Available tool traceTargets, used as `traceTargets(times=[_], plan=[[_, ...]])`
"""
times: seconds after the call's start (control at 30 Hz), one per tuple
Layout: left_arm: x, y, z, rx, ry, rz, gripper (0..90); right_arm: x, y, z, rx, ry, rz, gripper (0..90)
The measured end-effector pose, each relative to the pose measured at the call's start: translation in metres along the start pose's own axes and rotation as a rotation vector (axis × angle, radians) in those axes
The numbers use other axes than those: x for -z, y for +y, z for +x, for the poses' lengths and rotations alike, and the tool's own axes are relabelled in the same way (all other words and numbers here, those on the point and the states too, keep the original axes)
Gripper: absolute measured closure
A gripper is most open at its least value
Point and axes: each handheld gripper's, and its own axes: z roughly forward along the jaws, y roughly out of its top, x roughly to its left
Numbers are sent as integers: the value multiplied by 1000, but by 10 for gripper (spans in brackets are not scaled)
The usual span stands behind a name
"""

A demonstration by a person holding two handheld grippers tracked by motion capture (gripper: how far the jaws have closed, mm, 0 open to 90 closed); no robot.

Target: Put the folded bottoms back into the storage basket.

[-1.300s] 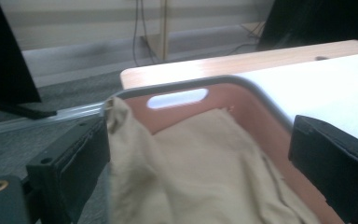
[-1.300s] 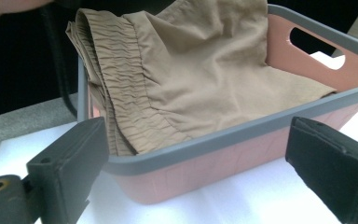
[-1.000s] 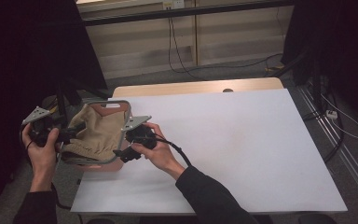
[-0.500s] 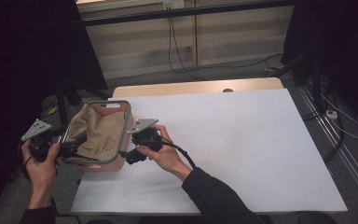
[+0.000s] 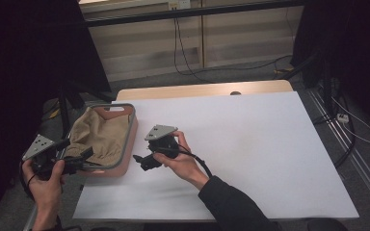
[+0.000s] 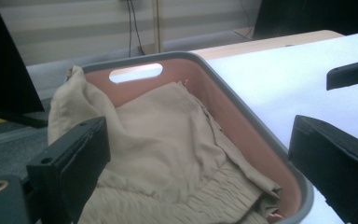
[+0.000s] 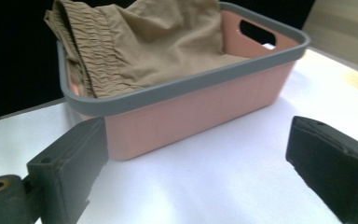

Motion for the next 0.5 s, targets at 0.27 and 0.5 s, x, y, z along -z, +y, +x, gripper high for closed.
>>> traceTargets(times=[0.27,0.5], plan=[[5,-8,-13,-9,-15,2,56,14,-9,-4,-14,-6,-17,45],[9,-14,-27,-25,-16,0,55,26,-18,-8,-23,-21,-19,44]])
